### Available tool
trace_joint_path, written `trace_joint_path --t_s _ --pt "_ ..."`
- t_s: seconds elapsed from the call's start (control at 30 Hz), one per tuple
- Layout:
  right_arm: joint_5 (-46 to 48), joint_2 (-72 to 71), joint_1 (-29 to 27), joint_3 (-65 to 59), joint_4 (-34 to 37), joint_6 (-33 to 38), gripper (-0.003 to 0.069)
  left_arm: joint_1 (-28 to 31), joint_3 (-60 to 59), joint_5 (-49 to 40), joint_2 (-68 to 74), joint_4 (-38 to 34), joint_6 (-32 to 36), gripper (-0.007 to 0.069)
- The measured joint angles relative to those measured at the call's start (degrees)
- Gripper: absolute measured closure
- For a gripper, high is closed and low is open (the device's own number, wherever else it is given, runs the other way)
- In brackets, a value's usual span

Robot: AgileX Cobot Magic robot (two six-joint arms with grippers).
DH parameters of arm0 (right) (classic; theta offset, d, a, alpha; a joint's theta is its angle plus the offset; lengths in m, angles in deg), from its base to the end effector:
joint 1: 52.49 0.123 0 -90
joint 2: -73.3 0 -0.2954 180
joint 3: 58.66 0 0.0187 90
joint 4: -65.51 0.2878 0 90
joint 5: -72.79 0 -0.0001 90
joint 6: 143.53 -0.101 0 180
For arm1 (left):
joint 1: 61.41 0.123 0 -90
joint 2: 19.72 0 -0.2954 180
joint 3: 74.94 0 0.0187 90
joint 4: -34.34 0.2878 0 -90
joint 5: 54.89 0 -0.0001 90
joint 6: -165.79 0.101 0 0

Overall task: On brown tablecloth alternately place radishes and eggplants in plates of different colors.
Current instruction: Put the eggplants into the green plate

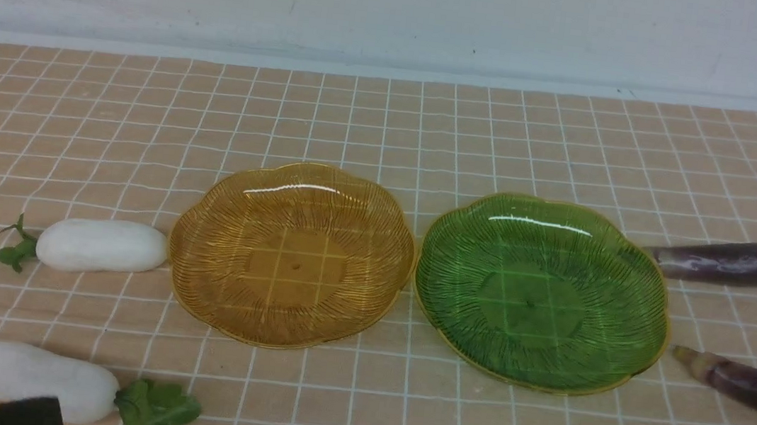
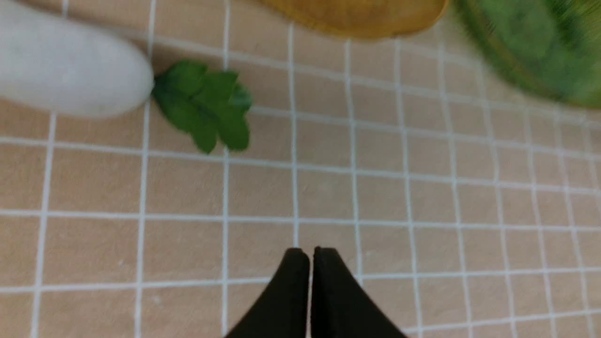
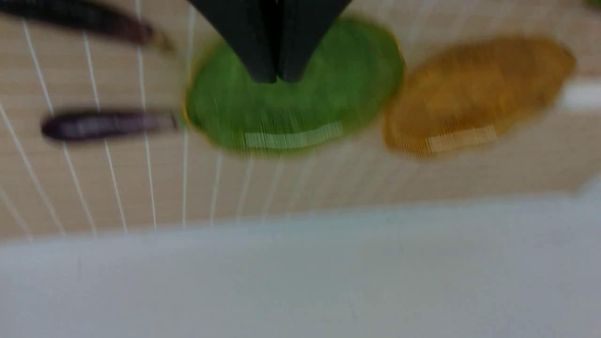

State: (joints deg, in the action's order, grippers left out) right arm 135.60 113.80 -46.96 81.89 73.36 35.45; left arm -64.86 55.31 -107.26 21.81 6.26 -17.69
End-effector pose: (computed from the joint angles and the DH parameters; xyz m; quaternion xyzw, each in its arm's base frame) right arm 0.1147 0.0234 0.3038 -0.0270 0.9451 0.0858 0.3142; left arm 0.1245 -0.0453 0.2591 -0.0810 0.9217 -0.2466 0.2882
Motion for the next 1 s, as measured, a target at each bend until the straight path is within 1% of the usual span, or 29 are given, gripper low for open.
trace_joint_path --t_s 0.1,0.3,0.43,0.53,0.63,0.7,0.77,0.93,1.0 --pt "2.73 6.99 0.00 0.79 -2.26 -0.76 0.0672 0.00 1.05 -2.01 4.54 1.25 2.00 0.0628" --pt "0.96 23.64 0.00 4.34 -7.85 -0.86 0.0663 0.00 1.91 -2.70 11.79 1.78 6.75 0.0627" --pt "0.84 31.55 0.00 8.16 -9.53 0.13 0.0636 0.00 1.98 -2.70 13.77 1.78 8.93 0.0627" --pt "0.25 39.31 0.00 13.00 -9.84 3.18 0.0583 0.00 1.98 -2.70 14.11 1.78 10.17 0.0624" --pt "-2.03 47.55 0.00 17.77 -10.33 3.37 0.0452 0.00 1.98 -2.70 14.11 1.73 10.62 0.0624" --pt "-1.62 52.66 0.00 20.16 -13.11 5.18 0.0354 0.00 1.98 -2.70 14.11 1.73 11.00 0.0624" --pt "-1.61 55.59 0.00 20.93 -15.92 7.88 0.0301 0.00 1.98 -2.65 14.11 1.73 11.31 0.0623" --pt "-3.07 61.34 0.00 21.31 -20.93 13.51 0.0228 0.00 1.98 -2.28 14.11 1.73 11.76 0.0616" --pt "-3.90 63.85 0.00 21.31 -22.96 14.95 0.0211 0.00 1.98 -2.21 14.11 1.73 11.84 0.0614"
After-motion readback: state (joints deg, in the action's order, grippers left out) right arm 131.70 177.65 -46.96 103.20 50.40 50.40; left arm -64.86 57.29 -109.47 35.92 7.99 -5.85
